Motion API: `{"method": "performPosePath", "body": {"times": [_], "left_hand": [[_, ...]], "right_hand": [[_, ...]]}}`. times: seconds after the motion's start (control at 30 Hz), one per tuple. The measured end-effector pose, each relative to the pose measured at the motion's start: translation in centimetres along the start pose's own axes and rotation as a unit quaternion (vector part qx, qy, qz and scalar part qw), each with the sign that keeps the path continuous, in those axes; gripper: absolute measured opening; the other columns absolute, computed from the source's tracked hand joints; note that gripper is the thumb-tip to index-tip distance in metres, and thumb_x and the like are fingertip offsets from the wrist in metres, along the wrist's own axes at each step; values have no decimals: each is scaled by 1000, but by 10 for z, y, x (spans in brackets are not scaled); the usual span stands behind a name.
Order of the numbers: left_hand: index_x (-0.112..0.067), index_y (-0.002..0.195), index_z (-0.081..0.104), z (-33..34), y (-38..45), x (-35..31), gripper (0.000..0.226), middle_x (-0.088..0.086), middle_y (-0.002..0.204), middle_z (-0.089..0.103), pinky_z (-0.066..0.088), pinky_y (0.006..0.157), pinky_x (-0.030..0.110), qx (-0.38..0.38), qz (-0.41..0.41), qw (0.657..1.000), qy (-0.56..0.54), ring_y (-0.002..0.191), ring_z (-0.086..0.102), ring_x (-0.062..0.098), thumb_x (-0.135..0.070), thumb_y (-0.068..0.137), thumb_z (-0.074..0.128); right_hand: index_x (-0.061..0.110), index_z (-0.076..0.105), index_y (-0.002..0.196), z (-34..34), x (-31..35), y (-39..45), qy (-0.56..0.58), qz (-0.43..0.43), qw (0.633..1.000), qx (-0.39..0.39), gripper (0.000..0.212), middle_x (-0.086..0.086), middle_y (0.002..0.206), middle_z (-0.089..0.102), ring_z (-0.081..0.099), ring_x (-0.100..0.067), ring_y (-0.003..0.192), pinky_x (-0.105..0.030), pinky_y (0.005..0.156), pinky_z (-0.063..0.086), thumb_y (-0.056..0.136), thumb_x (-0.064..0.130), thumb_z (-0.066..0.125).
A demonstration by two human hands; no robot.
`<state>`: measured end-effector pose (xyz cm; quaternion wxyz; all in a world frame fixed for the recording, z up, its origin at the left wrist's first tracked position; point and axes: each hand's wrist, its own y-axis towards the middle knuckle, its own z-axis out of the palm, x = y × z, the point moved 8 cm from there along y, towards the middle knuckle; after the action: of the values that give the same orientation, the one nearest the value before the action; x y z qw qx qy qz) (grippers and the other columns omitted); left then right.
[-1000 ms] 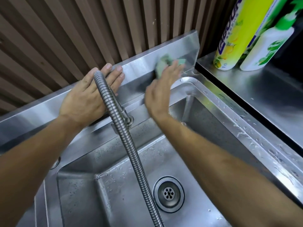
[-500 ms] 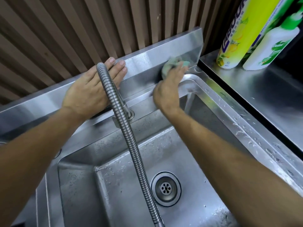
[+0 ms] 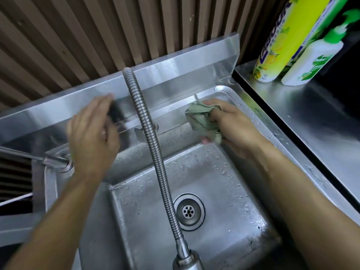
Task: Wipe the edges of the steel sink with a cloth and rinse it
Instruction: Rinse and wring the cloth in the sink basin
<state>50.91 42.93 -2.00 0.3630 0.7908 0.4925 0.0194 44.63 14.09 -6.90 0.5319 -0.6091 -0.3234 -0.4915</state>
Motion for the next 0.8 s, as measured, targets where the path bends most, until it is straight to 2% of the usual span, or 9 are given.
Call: {"method": "performPosePath", "body": {"times": [0.07, 0.17, 0.23, 0.27, 0.33, 0.4, 0.57, 0.7, 0.8], "left_hand": [[-14, 119, 70, -23, -64, 6, 29, 9, 106, 68, 50, 84, 20, -57, -162, 978, -115, 87, 63, 5, -2, 98, 54], [-34, 83, 76, 13, -141, -12, 45, 13, 74, 68, 43, 48, 15, 95, -377, 881, -268, 48, 52, 1, 5, 94, 54], [-30, 84, 81, 60, -174, -37, 34, 28, 79, 68, 43, 42, 20, 269, -468, 753, -377, 44, 54, 13, -10, 98, 58], [-24, 95, 82, 83, -184, -56, 25, 29, 93, 71, 47, 43, 23, 356, -514, 650, -432, 51, 61, 20, -32, 98, 58], [-11, 126, 71, 114, -188, -86, 71, 23, 123, 70, 59, 55, 34, 458, -572, 451, -509, 81, 73, 36, -68, 96, 40], [-4, 138, 60, 142, -169, -102, 93, 24, 132, 66, 64, 71, 45, 481, -564, 375, -556, 107, 70, 42, -80, 90, 35], [-16, 98, 80, 176, -112, -119, 49, 9, 94, 77, 63, 69, 29, 617, -357, 479, -513, 81, 74, 18, -59, 75, 76], [-11, 118, 68, 176, -111, -126, 60, 12, 112, 77, 59, 86, 33, 770, -221, 491, -343, 97, 73, 16, -35, 66, 86], [-16, 112, 75, 183, -108, -133, 58, 7, 109, 78, 60, 91, 36, 789, -135, 555, -227, 95, 71, 12, -47, 65, 89]], "right_hand": [[5, 61, 132, -5, -28, -15, 158, 104, 980, 57, 41, -16, 122, 73, 74, -30, 90, -38, 55, 63, 96, -1, 41], [-6, 56, 135, -5, -56, -35, 237, 180, 945, 136, 55, -27, 130, 67, 68, -43, 110, -39, 75, 64, 80, -7, 59], [-4, 59, 130, -7, -67, -38, 215, 174, 950, 148, 59, -28, 125, 69, 71, -40, 107, -39, 81, 64, 74, -23, 52], [-2, 62, 125, -3, -73, -40, 183, 180, 954, 158, 58, -25, 118, 72, 74, -36, 101, -37, 78, 65, 76, -30, 47], [5, 70, 108, 6, -81, -44, 78, 179, 962, 190, 57, -13, 96, 79, 77, -20, 82, -26, 62, 64, 77, -35, 42], [10, 73, 90, 10, -81, -41, -84, 122, 969, 199, 51, -6, 83, 76, 69, -7, 67, -16, 54, 52, 74, -30, 48], [16, 59, 106, 16, -78, -40, -420, -82, 875, 227, 34, -8, 112, 45, 51, -18, 101, -26, 93, 46, 73, 9, 53], [7, 40, 115, 4, -70, -37, -492, -157, 831, 205, 38, -4, 111, 32, 36, -14, 88, -26, 80, 37, 83, 6, 60], [10, 42, 109, 14, -79, -28, -549, -175, 794, 196, 42, -5, 110, 35, 45, -22, 85, -40, 74, 46, 80, 11, 73]]}}
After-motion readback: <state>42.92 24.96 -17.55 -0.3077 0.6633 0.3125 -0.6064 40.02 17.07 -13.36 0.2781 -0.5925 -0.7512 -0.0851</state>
